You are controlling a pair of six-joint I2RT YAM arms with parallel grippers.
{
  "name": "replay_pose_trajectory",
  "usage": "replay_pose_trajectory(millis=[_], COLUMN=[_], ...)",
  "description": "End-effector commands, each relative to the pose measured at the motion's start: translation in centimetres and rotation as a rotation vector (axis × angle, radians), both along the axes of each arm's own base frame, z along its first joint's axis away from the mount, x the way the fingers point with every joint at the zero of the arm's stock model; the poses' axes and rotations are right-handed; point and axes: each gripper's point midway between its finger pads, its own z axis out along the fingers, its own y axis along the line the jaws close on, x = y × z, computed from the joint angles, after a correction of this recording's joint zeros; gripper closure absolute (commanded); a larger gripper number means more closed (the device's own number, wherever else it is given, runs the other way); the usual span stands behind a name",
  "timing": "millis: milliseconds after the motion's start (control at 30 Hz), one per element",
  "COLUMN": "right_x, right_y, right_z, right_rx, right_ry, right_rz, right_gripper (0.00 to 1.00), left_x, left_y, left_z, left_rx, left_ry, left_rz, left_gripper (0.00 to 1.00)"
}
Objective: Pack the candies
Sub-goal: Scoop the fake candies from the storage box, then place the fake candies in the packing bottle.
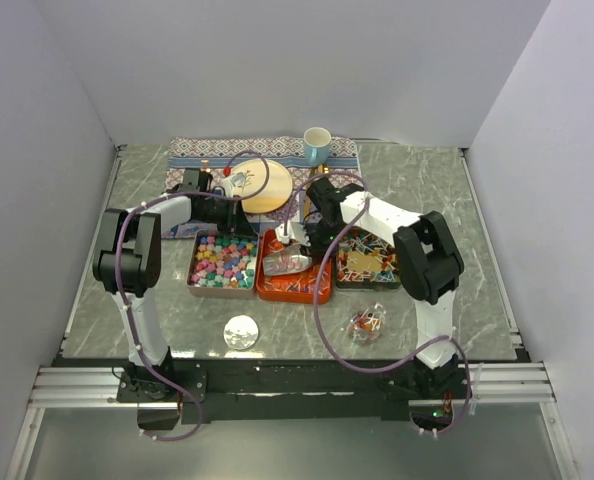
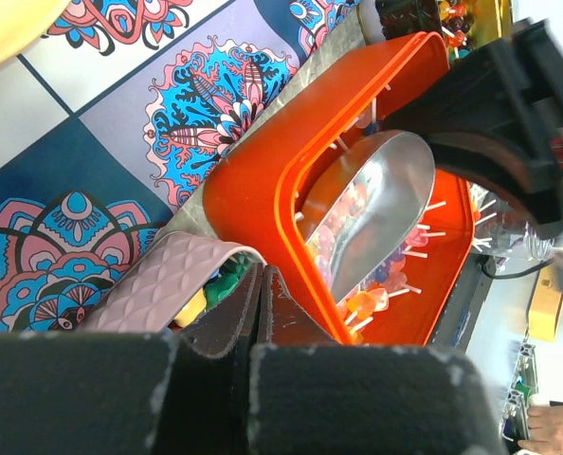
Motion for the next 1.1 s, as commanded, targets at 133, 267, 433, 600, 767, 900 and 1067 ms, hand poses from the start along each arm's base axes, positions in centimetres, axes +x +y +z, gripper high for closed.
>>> replay_pose_trajectory(millis=[133, 267, 433, 600, 767, 900, 1067], right_x=[-1.3, -0.9, 0.7, 0.6, 0.8, 1.1, -1.7], right_y=[-0.5, -0.9, -1.6, -1.8, -1.9, -5.2, -13.2], right_z=[-1.3, 0.2, 5.6, 8.5, 12.1, 16.2, 18.6], right_rx=[-0.065, -0.044, 0.061, 0.210, 0.335, 0.358, 0.247], right_ry=[0.104, 0.071, -0.024, 0.001, -0.117, -0.218, -0.306], right_rz=[-0.018, -0.048, -0.121, -0.211, -0.305, -0.380, -0.448], right_gripper=[1.00, 1.00, 1.00, 1.00, 1.00, 1.00, 1.00], left_x=[0.7, 0.7, 1.2, 1.7, 1.8, 2.7, 3.8], left_y=[-0.1, 0.0, 0.0, 0.5, 0.9, 0.9, 1.2], left_z=[0.3, 0.5, 0.9, 1.4, 1.9, 3.9, 8.3], left_rx=[-0.007, -0.004, -0.008, 0.009, 0.031, 0.040, 0.036], left_ry=[-0.033, -0.041, -0.051, -0.089, -0.079, -0.093, -0.178], left_rz=[-0.015, -0.019, -0.016, -0.020, -0.019, -0.018, 0.027], left_gripper=[0.99, 0.99, 0.99, 0.99, 0.99, 0.88, 0.49])
